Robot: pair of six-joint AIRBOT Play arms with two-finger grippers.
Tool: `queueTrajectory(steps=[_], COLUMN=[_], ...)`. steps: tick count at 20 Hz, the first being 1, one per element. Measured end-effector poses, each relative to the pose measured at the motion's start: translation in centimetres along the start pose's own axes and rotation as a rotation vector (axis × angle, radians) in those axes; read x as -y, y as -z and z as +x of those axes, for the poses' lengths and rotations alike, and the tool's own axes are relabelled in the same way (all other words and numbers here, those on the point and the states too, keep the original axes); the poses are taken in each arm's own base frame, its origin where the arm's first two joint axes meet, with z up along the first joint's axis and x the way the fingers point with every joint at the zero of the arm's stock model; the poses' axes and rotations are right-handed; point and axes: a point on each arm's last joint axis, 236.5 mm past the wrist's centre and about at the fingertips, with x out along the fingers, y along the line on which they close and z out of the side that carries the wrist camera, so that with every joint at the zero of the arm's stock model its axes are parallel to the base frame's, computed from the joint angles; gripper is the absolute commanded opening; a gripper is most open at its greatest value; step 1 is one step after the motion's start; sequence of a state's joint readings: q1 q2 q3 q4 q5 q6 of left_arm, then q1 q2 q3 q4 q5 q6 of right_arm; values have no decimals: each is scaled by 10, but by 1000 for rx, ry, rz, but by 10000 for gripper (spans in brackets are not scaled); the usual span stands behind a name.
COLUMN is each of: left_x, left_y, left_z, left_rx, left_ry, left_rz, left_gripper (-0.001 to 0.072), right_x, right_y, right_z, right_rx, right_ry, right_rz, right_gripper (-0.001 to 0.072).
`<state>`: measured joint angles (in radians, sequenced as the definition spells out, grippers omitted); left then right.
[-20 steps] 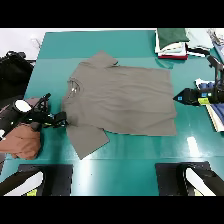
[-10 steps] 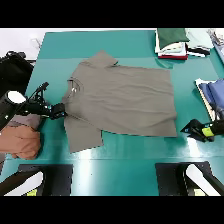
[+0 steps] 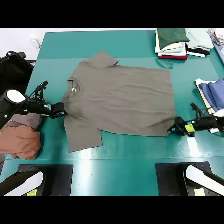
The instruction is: Fold the shirts.
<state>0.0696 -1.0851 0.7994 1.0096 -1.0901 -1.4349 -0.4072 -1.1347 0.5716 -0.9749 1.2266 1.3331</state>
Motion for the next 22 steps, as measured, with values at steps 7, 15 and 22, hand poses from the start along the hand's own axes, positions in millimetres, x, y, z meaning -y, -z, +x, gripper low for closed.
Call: queueTrajectory(steps=[7, 15, 22], left_x=[94, 257, 260], left_y=[-64, -15, -26], left_z=[-155, -488, -519], left_rx=[439, 1292, 1362], left_ry=[65, 199, 167], left_rz=[243, 616, 591], left_gripper=[21, 19, 21], right_x=[-142, -263, -269], right_y=[-51, 23, 42], right_z=[-130, -417, -465], right_rx=[430, 1237, 1290], right_ry=[-35, 14, 107], right_rz=[-471, -782, -779], right_gripper=[16, 15, 15])
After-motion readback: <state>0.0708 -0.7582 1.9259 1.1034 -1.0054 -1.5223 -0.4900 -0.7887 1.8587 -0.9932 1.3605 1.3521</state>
